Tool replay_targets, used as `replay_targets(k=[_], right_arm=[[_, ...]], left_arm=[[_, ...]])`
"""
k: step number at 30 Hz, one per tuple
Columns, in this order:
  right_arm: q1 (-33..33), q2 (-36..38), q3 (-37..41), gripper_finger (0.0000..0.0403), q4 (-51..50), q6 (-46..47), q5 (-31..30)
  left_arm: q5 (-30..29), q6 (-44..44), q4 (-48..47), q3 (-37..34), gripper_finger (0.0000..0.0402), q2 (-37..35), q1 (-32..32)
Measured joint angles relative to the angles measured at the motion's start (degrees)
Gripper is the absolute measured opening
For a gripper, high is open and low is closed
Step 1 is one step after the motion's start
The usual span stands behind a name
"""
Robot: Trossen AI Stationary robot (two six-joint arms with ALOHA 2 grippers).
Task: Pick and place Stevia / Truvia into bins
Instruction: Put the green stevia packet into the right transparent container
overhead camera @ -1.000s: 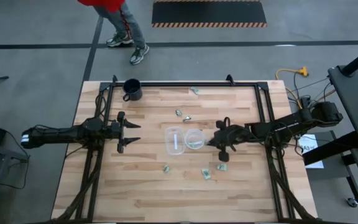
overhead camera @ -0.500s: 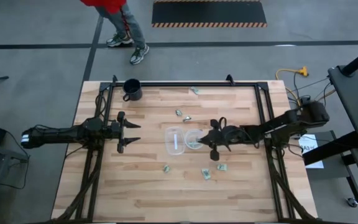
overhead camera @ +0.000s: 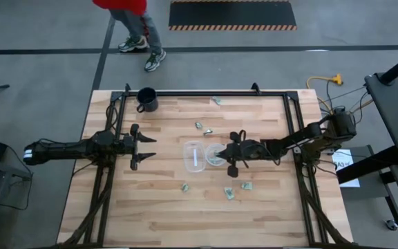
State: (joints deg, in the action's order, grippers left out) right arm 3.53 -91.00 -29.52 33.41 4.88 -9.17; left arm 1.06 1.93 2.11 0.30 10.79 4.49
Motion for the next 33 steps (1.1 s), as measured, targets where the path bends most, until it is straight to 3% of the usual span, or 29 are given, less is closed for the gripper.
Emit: replay_targets(k=[19, 26, 33], right_arm=[[0.0, 0.1, -0.3, 0.0016, -0.1, 1.6, 0.1], [0.0, 0.1, -0.3, 0.0054, -0.1, 2.1, 0.1], [0.0, 0.1, -0.3, 0.0122, -0.1, 2.2, 0.1]], left_arm=[[0.0, 0.0, 0.0, 0.0, 0.024, 0.1, 0.0], [0.0, 0.0, 0.0, 0.0, 0.024, 0.1, 0.0], [0.0, 0.0, 0.0, 0.0, 0.024, 0.1, 0.0]])
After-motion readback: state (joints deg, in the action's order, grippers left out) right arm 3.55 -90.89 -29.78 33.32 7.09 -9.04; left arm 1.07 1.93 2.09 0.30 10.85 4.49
